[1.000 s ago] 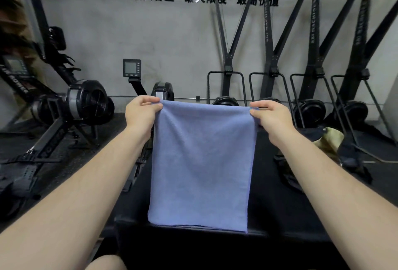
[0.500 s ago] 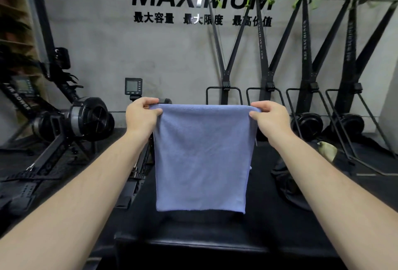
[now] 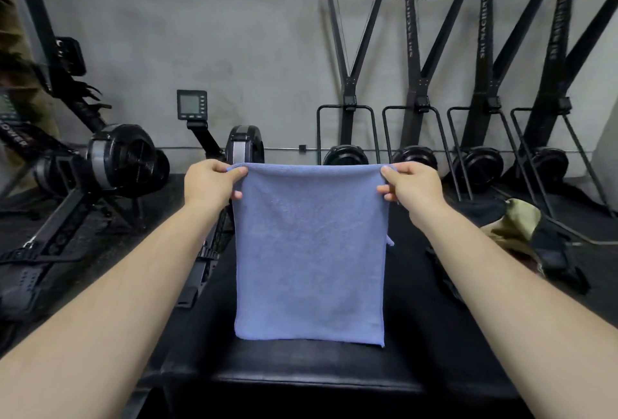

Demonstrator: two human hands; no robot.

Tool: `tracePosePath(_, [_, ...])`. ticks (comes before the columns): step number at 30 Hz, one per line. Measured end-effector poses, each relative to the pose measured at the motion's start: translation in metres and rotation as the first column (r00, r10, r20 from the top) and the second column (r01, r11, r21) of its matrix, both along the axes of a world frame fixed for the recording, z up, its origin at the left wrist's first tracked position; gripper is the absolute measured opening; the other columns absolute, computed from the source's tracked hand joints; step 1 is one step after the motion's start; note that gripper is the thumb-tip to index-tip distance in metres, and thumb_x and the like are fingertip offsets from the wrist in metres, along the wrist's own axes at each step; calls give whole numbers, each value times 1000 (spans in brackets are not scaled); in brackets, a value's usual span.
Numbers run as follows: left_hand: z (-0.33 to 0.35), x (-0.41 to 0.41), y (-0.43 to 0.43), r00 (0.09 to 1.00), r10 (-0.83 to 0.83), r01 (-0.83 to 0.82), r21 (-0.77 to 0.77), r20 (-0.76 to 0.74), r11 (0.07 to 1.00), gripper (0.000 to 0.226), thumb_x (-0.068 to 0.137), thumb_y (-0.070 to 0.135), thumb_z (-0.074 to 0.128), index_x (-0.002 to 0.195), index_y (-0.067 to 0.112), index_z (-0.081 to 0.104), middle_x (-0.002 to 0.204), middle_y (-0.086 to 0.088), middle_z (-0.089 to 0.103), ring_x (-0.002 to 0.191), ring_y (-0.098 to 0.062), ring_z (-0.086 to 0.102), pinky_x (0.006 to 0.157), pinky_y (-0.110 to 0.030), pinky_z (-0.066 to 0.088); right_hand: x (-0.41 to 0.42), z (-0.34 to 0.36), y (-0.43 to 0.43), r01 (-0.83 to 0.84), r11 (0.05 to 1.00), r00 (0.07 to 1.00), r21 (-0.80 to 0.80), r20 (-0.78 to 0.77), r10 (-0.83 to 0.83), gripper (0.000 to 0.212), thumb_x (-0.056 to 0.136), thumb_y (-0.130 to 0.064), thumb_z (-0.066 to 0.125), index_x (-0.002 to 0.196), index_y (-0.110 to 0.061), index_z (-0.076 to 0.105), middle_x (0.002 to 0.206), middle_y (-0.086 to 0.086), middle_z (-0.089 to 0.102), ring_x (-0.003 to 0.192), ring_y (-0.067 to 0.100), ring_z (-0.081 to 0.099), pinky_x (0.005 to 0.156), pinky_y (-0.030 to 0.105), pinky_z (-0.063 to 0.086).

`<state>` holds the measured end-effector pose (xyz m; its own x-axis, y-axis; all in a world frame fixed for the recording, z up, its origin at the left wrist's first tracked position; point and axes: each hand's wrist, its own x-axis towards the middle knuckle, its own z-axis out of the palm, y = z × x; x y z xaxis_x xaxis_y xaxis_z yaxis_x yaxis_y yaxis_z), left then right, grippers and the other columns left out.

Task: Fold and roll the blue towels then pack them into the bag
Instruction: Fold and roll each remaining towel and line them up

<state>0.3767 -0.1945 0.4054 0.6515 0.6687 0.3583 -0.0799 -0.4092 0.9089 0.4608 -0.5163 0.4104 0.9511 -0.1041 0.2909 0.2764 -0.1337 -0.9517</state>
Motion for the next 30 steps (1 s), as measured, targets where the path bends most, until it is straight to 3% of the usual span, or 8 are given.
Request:
tracePosePath(3, [-2,20,3,996,-52,63,-161,70,985,18,89,20,78,85,9,64,85,-14,72,59,-18,72,55,-29,55,13,-2,12,-69,995,997,68,-14,70,7,100,-14,62,99,-8,66,97,11,74,75,12,76,62,21,56])
tracePosePath(7, [16,32,3,958,-75,133,-195,277,972,11,93,17,73,90,10,65,83,-9,72,67,-15,72,68,-28,59,22,17,21,-124,974,986,188,130,101,4,102,-11,59,100,-10,62,98,6,71,90,13,76,85,29,60])
tracePosePath(12, [8,24,-1,914,-118,197,-170,389,965,10,93,18,72,90,14,65,86,-6,71,77,-16,72,78,-30,60,13,12,12,-62,991,978,121,207,35,5,97,-25,67,99,-21,69,93,-5,69,83,8,64,78,28,54])
tracePosePath(18, [-89,-15,-21,964,-111,167,-225,243,960,10,94,19,72,96,9,69,81,-3,71,71,-12,66,72,-26,59,-10,-88,-6,-23,1000,1000,15,6,23,10,99,-25,64,98,-20,72,84,-9,67,76,5,59,73,21,50])
tracePosePath(23, [-199,-42,-31,997,-82,78,-306,-1,949,9,91,22,75,92,12,73,84,0,70,78,-11,59,76,-23,49,-36,-206,-17,-48,992,983,-118,-180,26,11,100,-27,61,93,-19,67,74,-8,58,70,10,51,72,30,45])
tracePosePath(26, [-236,-51,-30,985,-124,80,-327,-117,942,16,92,28,74,93,11,72,88,2,68,79,-10,58,77,-26,46,-48,-245,-23,-72,981,977,-182,-211,33,10,99,-27,59,93,-23,65,67,-15,53,61,-1,46,67,24,42])
tracePosePath(30, [-254,-56,-29,972,-129,76,-260,-196,963,16,94,32,69,84,20,65,80,5,55,71,-7,47,66,-22,37,-51,-258,-23,-101,960,982,-262,-183,53,10,98,-31,60,96,-23,66,69,-8,49,62,1,45,69,23,41])
